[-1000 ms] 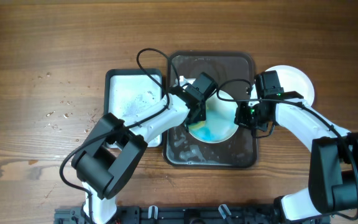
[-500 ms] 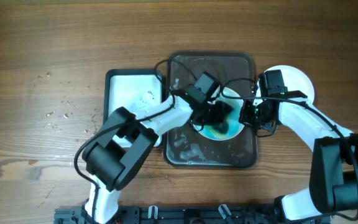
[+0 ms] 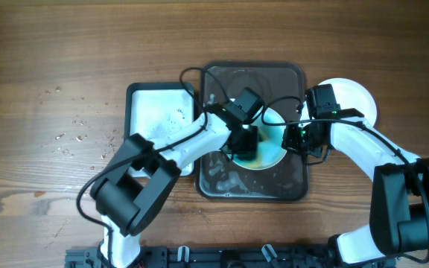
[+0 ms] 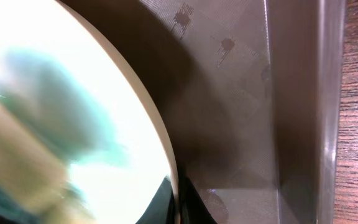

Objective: Clean dirty plates on tray and stack at the side
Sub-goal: 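Scrub the blue-stained plate with the sponge while right gripper holds its rim, then return the sponge to the basin with the left gripper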

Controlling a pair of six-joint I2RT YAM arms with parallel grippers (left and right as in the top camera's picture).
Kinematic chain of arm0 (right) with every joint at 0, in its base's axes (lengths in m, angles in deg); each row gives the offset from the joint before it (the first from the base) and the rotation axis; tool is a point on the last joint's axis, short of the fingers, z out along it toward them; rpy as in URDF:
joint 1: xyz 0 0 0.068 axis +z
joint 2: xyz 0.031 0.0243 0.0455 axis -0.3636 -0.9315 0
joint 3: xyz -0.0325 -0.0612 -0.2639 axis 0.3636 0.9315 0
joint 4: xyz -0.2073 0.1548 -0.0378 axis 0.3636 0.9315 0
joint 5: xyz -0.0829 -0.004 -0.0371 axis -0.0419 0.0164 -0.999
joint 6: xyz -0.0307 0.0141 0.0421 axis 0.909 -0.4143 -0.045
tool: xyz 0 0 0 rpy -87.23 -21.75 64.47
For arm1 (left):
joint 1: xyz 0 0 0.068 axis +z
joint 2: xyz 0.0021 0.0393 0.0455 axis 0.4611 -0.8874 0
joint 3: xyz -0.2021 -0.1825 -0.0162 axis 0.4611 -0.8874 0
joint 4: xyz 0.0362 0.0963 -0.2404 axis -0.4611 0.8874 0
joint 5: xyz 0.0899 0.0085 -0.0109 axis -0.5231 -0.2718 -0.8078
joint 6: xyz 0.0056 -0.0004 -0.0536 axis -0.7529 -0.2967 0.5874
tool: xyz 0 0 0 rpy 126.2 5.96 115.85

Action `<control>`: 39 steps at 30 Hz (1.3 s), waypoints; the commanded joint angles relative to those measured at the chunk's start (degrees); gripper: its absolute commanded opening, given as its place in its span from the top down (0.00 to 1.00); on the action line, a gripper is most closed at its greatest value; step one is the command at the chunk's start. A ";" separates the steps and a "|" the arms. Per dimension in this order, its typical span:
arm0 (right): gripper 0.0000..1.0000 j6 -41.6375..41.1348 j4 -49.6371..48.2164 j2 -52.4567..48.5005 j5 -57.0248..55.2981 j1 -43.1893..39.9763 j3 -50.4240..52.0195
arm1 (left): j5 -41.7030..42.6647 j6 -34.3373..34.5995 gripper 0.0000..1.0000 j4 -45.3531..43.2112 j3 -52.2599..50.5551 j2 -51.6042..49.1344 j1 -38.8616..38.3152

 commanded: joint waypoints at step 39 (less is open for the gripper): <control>0.96 5.20 -0.48 -1.29 -1.84 -0.61 0.17 | 10.62 -6.38 0.96 5.55 -3.37 20.94 17.88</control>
